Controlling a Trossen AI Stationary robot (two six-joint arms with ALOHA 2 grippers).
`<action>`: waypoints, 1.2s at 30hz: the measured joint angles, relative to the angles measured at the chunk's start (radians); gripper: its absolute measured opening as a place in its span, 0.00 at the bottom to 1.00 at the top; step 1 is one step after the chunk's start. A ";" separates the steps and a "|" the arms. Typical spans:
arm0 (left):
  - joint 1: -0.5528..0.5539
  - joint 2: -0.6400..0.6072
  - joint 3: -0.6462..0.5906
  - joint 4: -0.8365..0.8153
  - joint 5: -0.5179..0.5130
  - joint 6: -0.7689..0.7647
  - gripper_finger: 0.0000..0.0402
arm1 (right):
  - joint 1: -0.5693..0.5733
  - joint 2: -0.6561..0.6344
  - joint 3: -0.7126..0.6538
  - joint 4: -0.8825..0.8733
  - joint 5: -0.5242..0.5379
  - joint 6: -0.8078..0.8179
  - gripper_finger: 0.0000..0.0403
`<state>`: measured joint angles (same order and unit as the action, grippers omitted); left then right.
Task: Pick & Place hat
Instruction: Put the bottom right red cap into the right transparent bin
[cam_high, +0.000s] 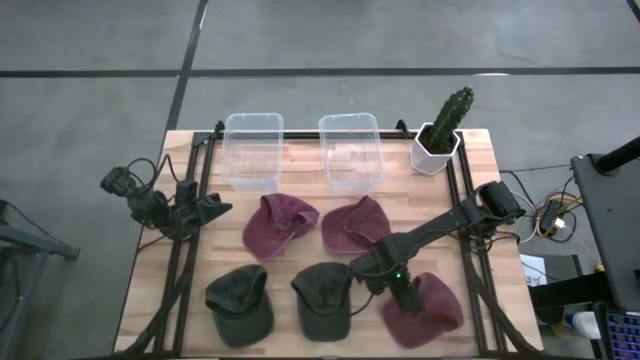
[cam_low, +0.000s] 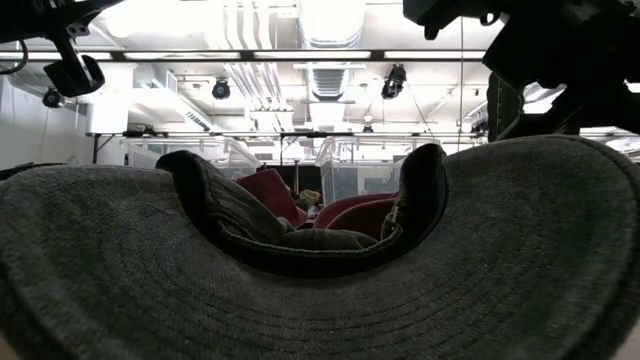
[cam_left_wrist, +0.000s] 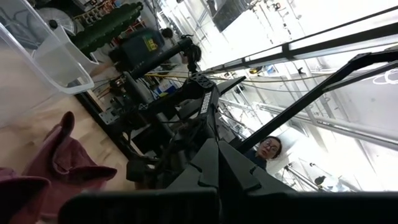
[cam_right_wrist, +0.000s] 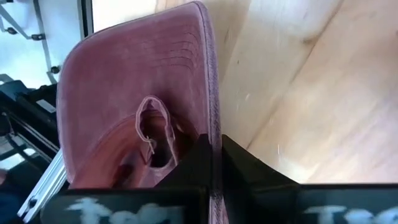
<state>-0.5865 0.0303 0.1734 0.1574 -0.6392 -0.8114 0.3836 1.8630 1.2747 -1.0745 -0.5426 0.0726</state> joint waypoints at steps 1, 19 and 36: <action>0.000 0.000 0.000 0.000 0.000 -0.005 0.00 | 0.000 -0.002 0.006 -0.014 0.000 0.000 0.03; 0.000 0.004 0.000 0.000 -0.058 -0.157 0.00 | -0.107 -0.046 0.288 -0.335 -0.008 -0.035 0.02; 0.000 0.127 0.000 0.001 -0.104 -0.444 0.29 | -0.413 -0.041 0.657 -0.373 -0.063 0.241 0.03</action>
<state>-0.5861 0.1578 0.1734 0.1582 -0.7436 -1.2557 -0.0298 1.8219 1.9320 -1.4475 -0.6052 0.3140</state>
